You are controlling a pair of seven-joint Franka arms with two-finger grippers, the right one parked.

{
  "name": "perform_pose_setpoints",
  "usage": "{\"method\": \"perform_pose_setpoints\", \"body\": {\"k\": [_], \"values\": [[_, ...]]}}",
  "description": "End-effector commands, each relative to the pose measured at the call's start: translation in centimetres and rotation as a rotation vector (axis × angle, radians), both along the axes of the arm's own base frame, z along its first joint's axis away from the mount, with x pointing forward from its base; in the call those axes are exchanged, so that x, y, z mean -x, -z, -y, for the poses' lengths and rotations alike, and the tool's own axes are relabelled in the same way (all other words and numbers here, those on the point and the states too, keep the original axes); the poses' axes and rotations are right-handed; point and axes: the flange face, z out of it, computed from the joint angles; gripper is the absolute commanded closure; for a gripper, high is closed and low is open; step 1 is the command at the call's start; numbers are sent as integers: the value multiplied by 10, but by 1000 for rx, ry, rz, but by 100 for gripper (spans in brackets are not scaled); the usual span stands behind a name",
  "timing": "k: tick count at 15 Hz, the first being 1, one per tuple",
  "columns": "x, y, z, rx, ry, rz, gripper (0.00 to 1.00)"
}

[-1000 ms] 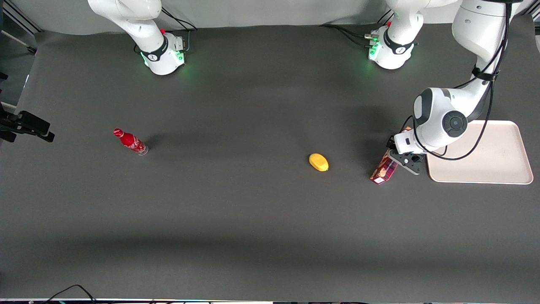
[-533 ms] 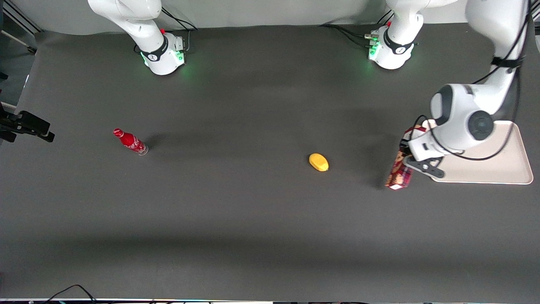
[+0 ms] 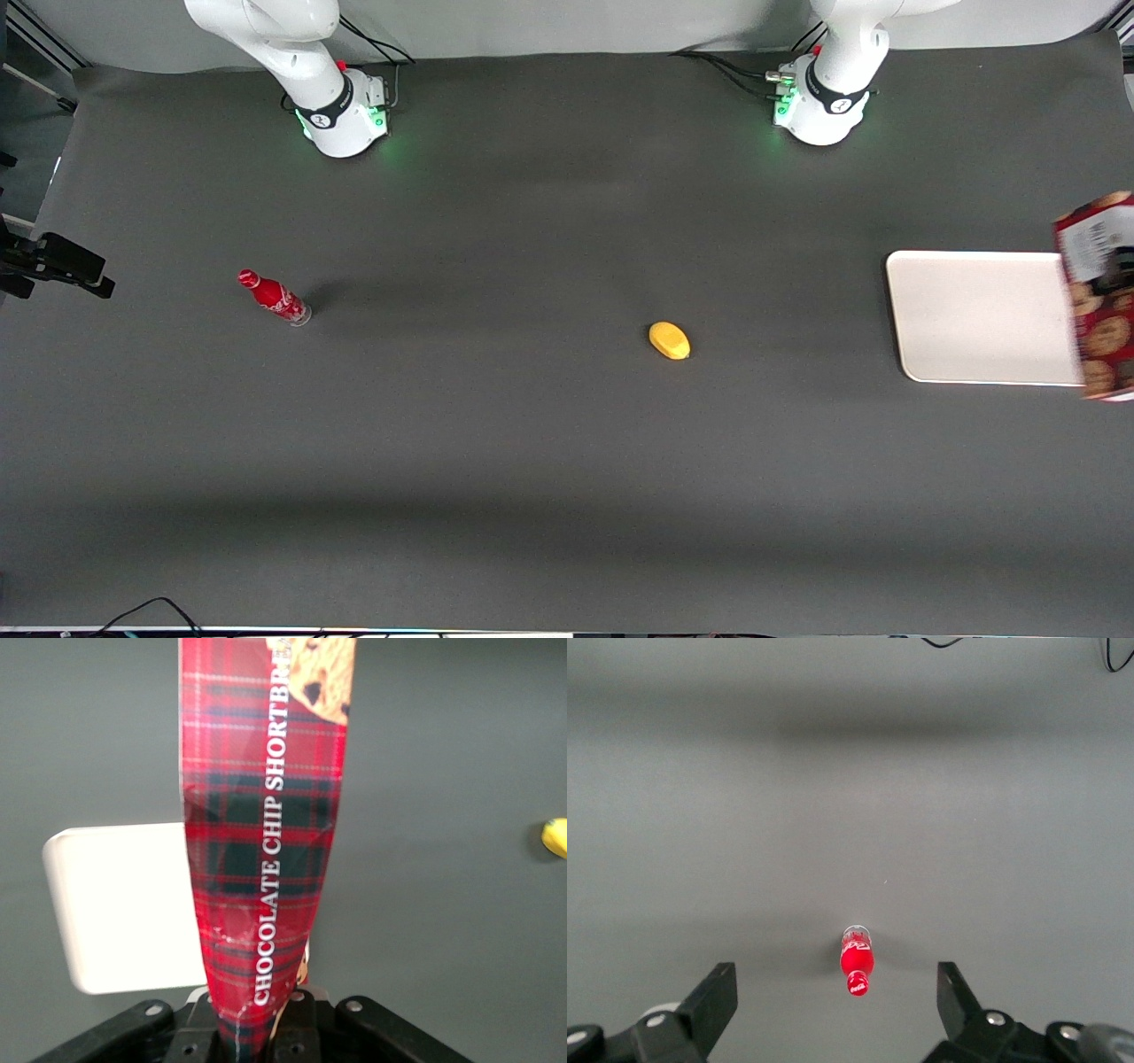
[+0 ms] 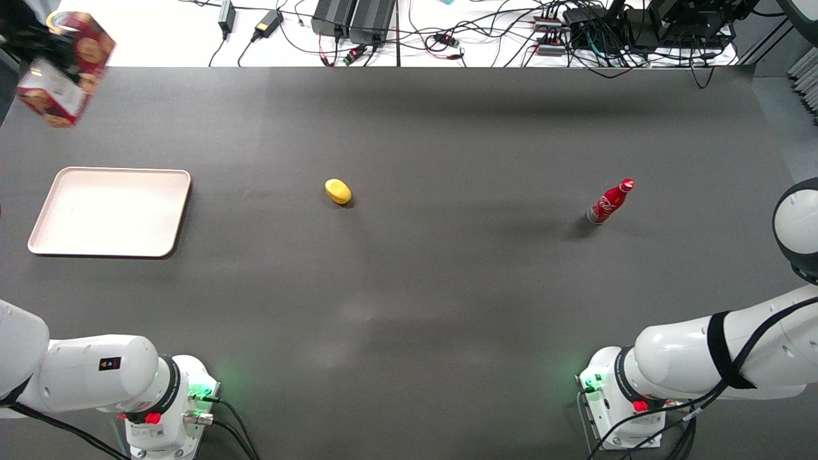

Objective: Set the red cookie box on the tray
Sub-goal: 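Lift the cookie box and carry it over the white tray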

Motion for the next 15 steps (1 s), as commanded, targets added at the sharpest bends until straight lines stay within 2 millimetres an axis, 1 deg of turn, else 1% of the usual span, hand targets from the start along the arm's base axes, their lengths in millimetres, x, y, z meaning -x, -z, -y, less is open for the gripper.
{"method": "perform_pose_setpoints", "body": {"k": [1, 3, 4, 6, 7, 8, 9, 10, 11, 12, 13, 15], "values": [[11, -9, -95, -64, -188, -35, 100], [15, 28, -147, -119, -244, -92, 100], [12, 50, -167, -150, -229, -104, 100], [13, 98, -212, -189, -230, -122, 100], [12, 124, -224, -185, -177, -126, 100], [12, 154, -232, -177, -134, -133, 100], [18, 175, -243, -168, -123, -121, 100], [22, 202, -248, -151, -93, -127, 100], [31, 230, -254, -128, -61, -138, 100], [35, 253, -258, -113, -40, -127, 100], [42, 273, -261, -95, -28, -112, 100], [51, 301, -268, -97, 10, -86, 100]]}}
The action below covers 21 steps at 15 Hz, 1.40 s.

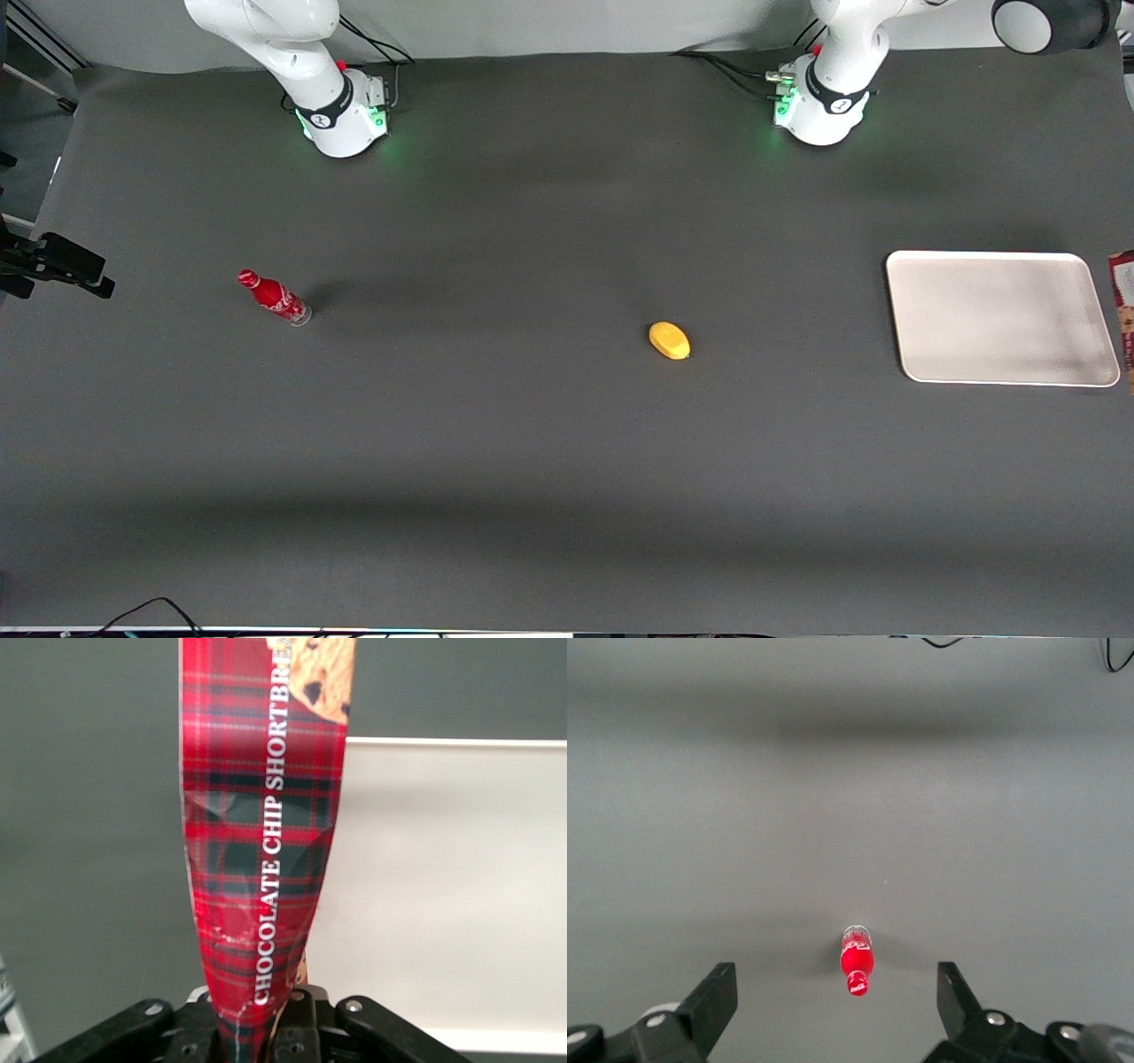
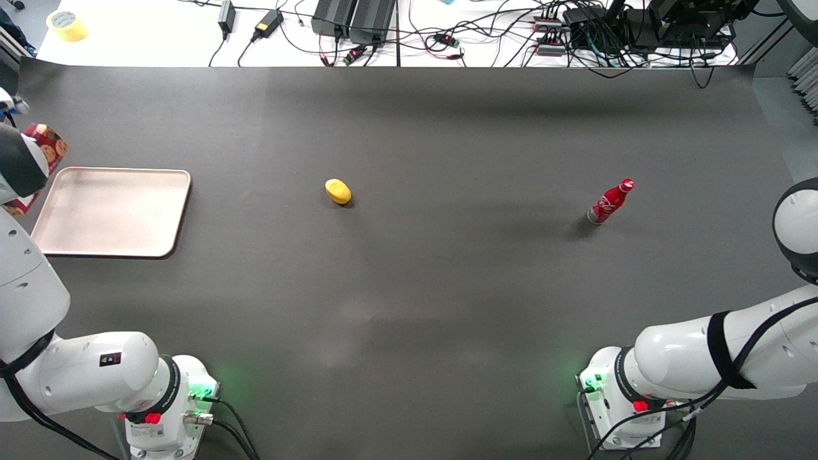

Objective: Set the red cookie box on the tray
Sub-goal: 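Lower the box onto the tray's edge and open the left gripper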

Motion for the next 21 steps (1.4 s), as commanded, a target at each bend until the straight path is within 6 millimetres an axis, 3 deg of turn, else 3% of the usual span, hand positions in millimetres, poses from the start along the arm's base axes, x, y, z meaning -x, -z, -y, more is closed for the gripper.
{"method": "perform_pose_setpoints", "body": {"k": [1, 3, 4, 5, 9, 11, 14, 16, 19, 21], "values": [[22, 29, -11, 22, 45, 46, 100], [30, 39, -13, 19, 36, 48, 100], [35, 45, -15, 12, 38, 57, 64], [40, 50, -15, 23, 31, 76, 1], [36, 38, -13, 46, 7, 115, 0], [22, -7, -7, 50, 18, 166, 0], [-5, -97, 10, 98, -6, 169, 0], [-28, -173, 35, 51, 38, 128, 0], [-37, -274, 95, 85, 63, 117, 0], [-39, -317, 157, 131, 6, 98, 0]]}}
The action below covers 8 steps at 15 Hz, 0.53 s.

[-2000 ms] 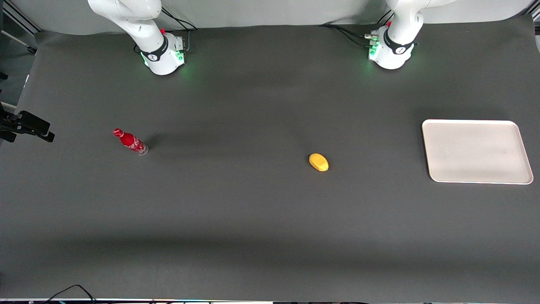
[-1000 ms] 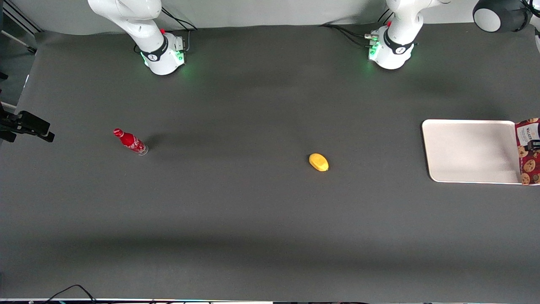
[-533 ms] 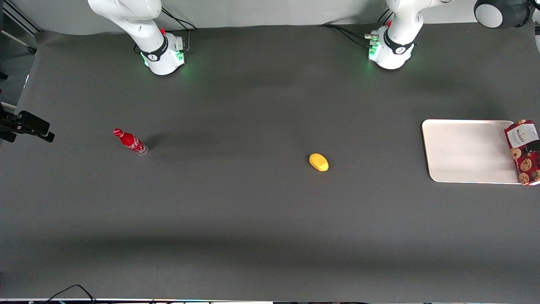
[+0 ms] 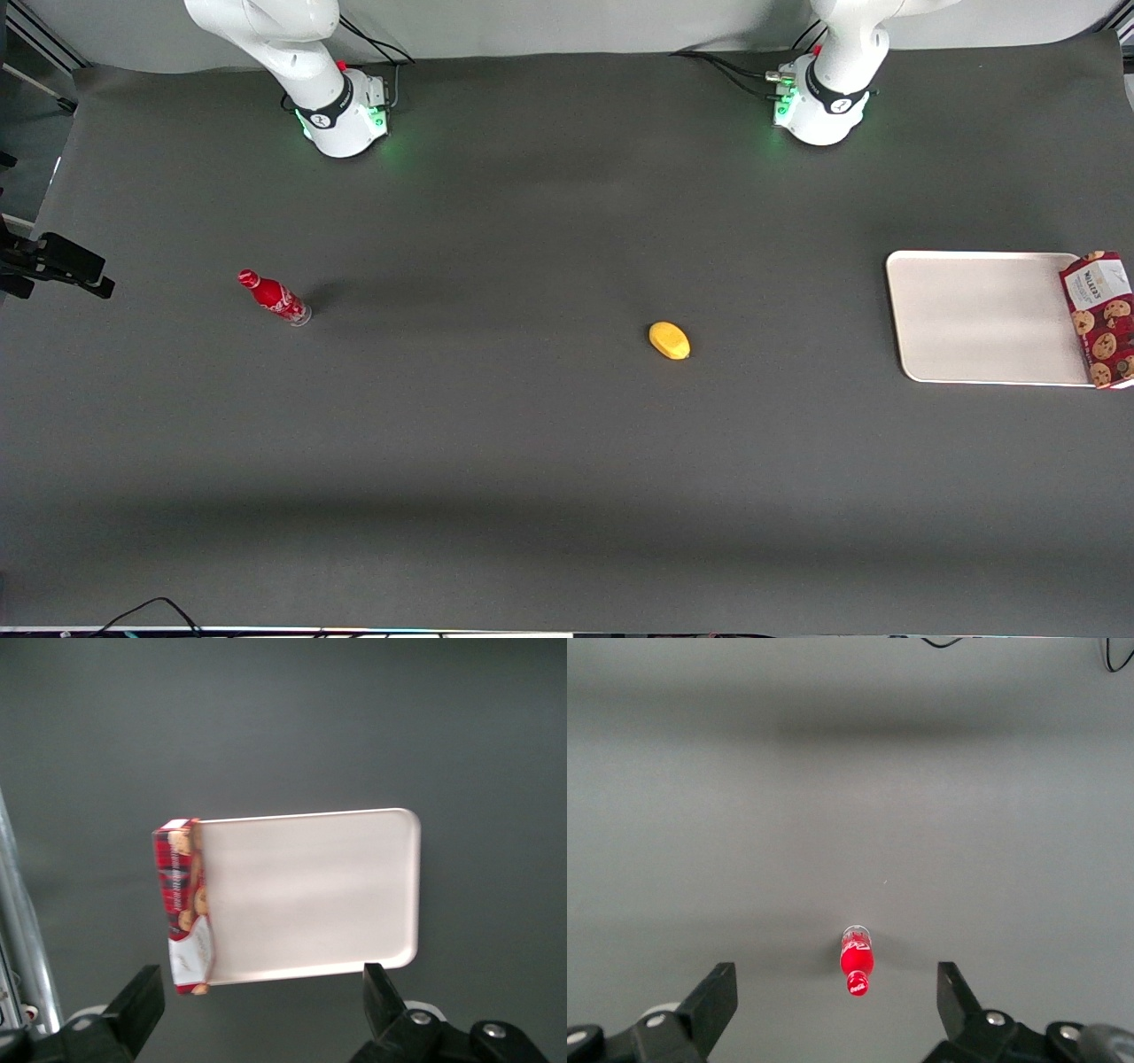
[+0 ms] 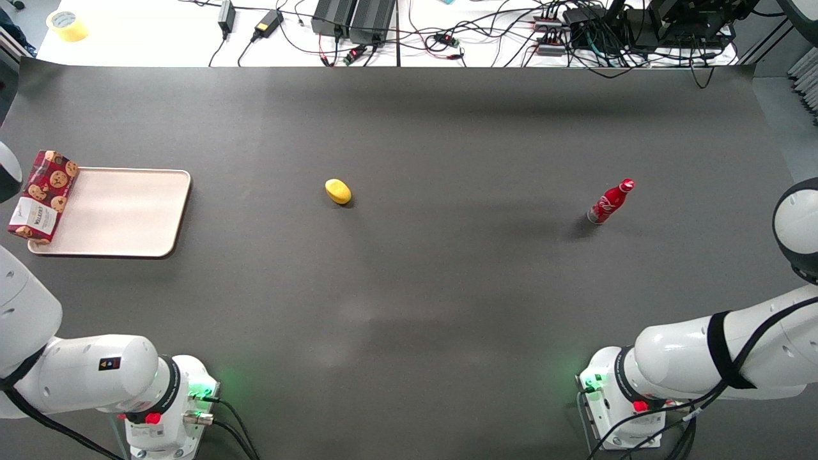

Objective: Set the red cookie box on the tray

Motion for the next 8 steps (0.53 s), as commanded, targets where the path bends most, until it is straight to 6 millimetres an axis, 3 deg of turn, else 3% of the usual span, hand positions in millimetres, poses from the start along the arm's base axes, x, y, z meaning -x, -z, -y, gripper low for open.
{"method": "perform_pose_setpoints", "body": {"k": [1, 5, 6, 8], "values": [[3, -73, 87, 45, -109, -39, 0], [15, -112, 205, 19, -96, -85, 0], [22, -111, 239, -9, -86, -103, 0], [36, -103, 289, -56, -97, -121, 0]]}}
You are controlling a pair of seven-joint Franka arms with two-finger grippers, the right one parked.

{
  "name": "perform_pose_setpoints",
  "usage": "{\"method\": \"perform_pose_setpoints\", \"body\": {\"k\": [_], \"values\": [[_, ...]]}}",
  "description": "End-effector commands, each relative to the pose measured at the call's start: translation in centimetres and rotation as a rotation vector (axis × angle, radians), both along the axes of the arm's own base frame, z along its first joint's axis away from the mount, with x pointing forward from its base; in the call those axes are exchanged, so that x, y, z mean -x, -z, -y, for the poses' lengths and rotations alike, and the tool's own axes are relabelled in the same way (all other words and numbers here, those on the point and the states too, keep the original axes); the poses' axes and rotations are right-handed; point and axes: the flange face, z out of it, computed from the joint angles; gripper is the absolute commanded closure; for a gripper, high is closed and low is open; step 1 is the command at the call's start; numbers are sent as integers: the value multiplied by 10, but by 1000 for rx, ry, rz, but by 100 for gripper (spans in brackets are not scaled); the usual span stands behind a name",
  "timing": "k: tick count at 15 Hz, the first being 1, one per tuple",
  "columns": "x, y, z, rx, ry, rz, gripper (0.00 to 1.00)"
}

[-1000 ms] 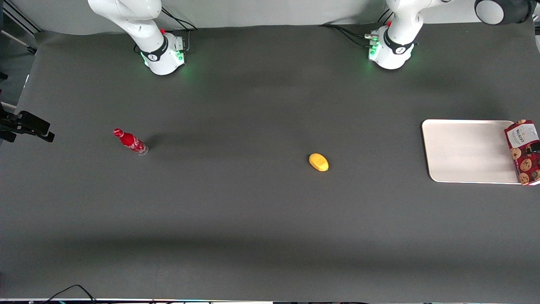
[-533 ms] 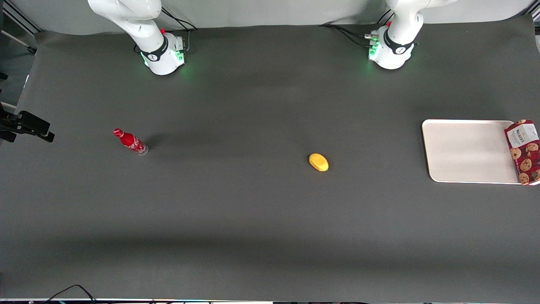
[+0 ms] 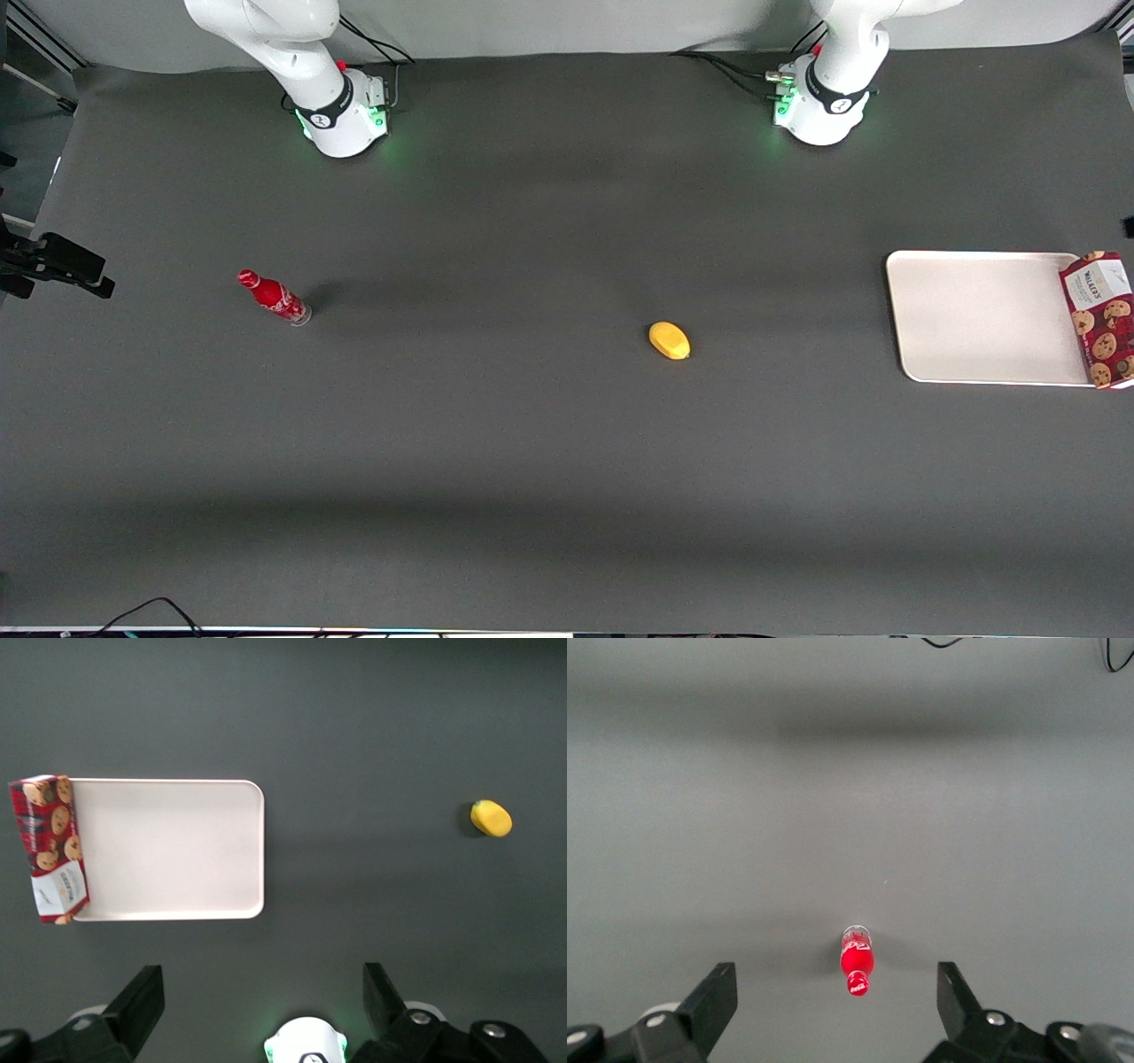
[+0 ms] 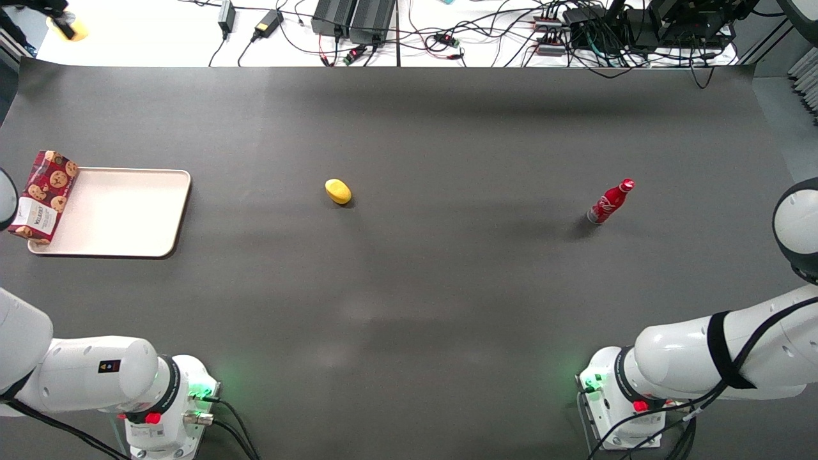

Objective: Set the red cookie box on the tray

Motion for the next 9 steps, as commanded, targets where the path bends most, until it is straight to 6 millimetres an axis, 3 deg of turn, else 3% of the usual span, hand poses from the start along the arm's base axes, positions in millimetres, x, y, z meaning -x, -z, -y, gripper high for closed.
{"method": "perform_pose_setpoints", "body": {"k": [1, 4, 9], "values": [[36, 16, 74, -68, -30, -35, 0], [65, 42, 97, -81, -6, 19, 0], [57, 21, 94, -88, 5, 65, 0]]}}
